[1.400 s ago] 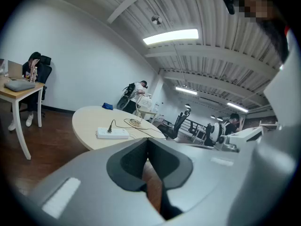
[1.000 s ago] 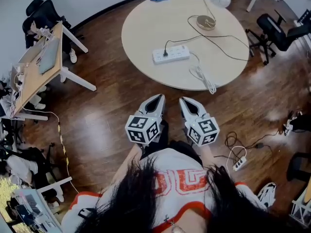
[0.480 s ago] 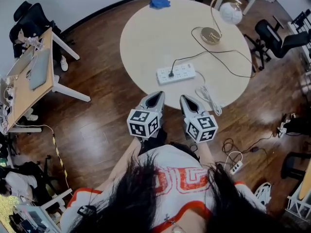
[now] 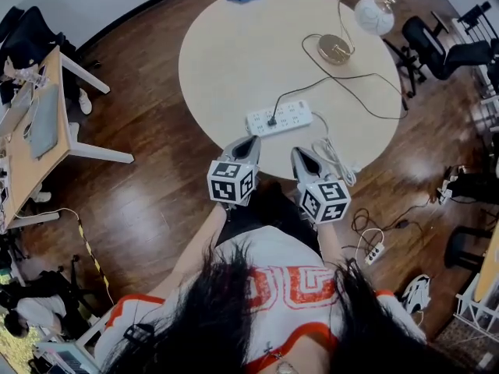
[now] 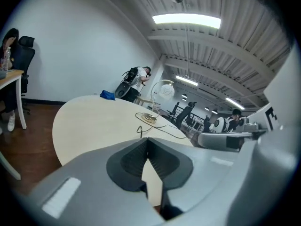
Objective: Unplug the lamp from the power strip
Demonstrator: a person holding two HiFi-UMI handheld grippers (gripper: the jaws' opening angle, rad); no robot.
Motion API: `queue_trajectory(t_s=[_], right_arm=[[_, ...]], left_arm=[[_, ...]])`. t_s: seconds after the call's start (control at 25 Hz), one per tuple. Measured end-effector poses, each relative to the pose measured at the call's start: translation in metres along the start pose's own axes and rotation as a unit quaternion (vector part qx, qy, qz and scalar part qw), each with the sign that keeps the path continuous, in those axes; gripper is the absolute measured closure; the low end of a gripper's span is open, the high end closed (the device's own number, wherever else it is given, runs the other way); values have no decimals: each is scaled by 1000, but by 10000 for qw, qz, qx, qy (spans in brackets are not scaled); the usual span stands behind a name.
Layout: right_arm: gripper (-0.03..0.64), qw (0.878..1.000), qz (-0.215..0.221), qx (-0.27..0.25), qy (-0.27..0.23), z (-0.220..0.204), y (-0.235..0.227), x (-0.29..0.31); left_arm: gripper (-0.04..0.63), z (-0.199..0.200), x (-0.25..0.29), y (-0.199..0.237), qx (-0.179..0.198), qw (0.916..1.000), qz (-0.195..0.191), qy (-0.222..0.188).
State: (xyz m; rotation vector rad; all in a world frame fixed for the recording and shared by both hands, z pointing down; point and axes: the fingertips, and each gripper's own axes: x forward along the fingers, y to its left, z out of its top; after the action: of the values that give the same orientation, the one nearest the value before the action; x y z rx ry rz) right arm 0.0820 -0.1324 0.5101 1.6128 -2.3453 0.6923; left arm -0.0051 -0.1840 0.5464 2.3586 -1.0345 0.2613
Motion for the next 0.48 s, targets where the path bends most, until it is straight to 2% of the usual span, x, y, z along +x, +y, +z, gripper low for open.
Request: queue_trajectory(t_s=[0.16,0.48], right_arm=[[614,9999,-22,-79,152,0,-14,12],[563,9964,381,-321,680,-4,-25,56]], left_arm=[[594,-11,22,19,-111,9995,185,220],[594,-46,62,44,1,9945,461,940]])
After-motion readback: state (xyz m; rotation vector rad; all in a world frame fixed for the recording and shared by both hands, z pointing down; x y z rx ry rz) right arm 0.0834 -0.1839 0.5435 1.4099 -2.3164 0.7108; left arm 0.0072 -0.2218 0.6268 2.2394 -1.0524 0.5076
